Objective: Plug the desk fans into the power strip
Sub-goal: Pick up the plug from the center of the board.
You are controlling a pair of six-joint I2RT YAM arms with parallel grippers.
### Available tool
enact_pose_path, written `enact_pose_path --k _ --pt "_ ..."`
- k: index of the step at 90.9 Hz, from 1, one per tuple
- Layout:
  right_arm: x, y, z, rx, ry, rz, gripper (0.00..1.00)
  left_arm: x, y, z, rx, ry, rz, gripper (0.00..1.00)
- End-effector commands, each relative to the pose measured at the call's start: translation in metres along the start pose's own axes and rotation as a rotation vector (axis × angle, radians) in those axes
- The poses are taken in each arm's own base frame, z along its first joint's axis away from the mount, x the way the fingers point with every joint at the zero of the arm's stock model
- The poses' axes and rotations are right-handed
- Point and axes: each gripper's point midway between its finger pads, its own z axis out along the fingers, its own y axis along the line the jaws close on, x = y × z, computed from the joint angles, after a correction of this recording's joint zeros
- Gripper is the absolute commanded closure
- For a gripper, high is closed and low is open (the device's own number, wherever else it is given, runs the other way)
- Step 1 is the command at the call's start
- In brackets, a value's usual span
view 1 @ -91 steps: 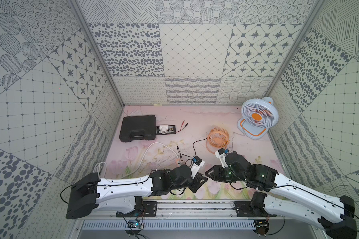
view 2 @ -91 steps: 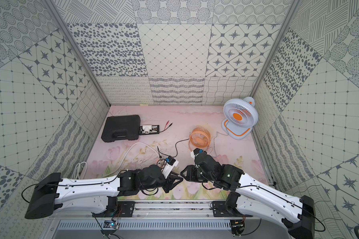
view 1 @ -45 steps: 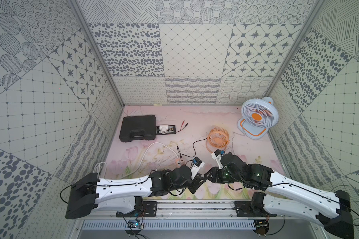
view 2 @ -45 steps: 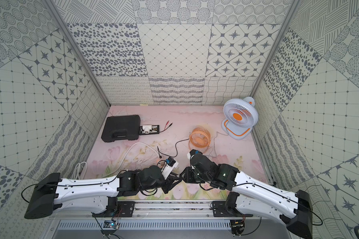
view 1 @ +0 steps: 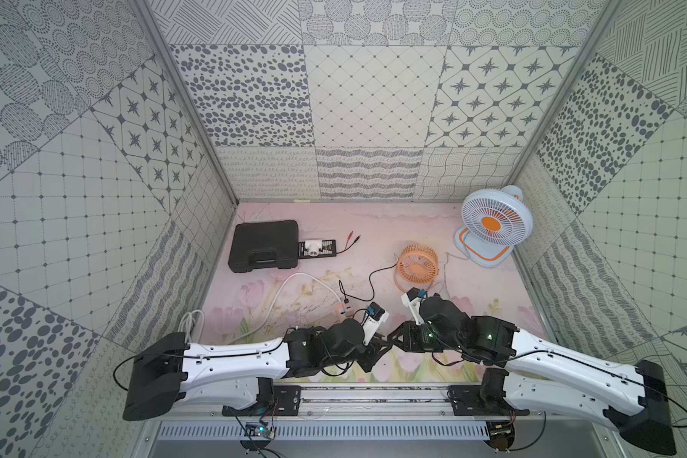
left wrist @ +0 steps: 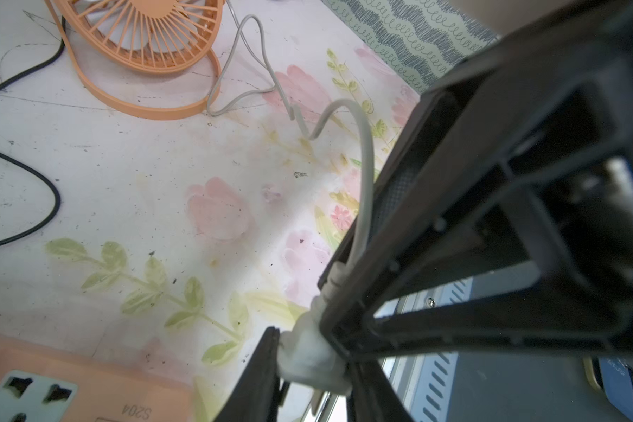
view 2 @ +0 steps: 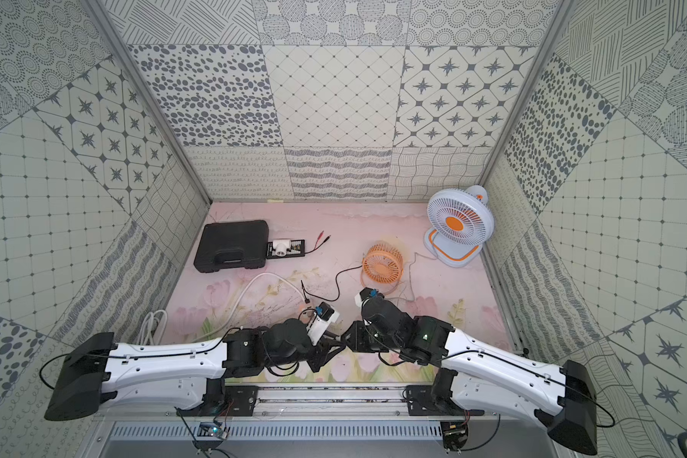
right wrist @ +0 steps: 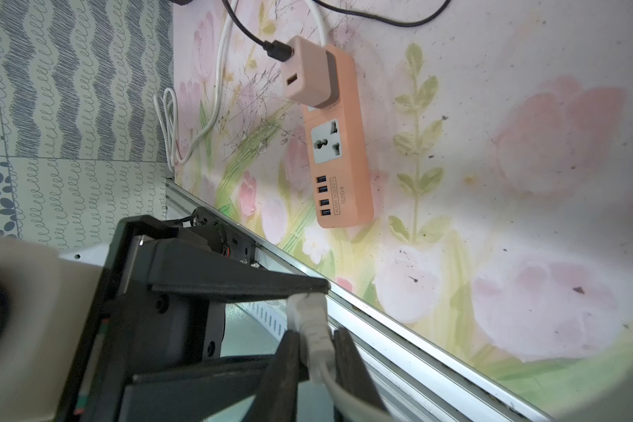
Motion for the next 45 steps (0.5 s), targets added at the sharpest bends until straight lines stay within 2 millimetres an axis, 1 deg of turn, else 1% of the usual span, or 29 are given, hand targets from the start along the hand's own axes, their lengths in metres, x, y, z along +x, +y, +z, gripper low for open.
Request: enact_pose_path --k 1,8,15,22,28,35,37,45 --pt "0.001 0.007 0.006 -0.036 -0.001 -0.01 0.8 -0.023 -0.015 -0.005 0.063 -0.096 0.006 1.0" --pt "0.001 0.006 0.007 -0.034 -0.001 -0.007 0.83 -0.024 -0.015 -0.005 0.067 -0.099 0.005 1.0" --pt "0.001 0.005 0.008 -0.034 -0.003 -0.007 0.89 -0.025 -0.017 -0.006 0.076 -0.104 0.0 1.0" --pt "0.001 0.006 0.008 -0.041 -0.008 -0.01 0.99 -0.026 -0.018 -0.008 0.083 -0.116 -0.007 0.99" --pt "-0.002 0.006 0.006 -0.043 -0.024 -0.006 1.0 -0.027 -0.016 -0.009 0.075 -0.127 -0.017 0.85" --pt "-0.004 0.008 0.003 -0.05 -0.041 -0.008 1.0 -0.029 -0.014 -0.011 0.07 -0.137 -0.024 0.65" --pt "-0.005 0.008 0.002 -0.051 -0.046 -0.01 1.0 -0.03 -0.014 -0.012 0.068 -0.142 -0.027 0.58" --pt "-0.009 0.011 -0.003 -0.06 -0.071 -0.016 1.0 -0.032 -0.011 -0.018 0.058 -0.163 -0.04 0.36"
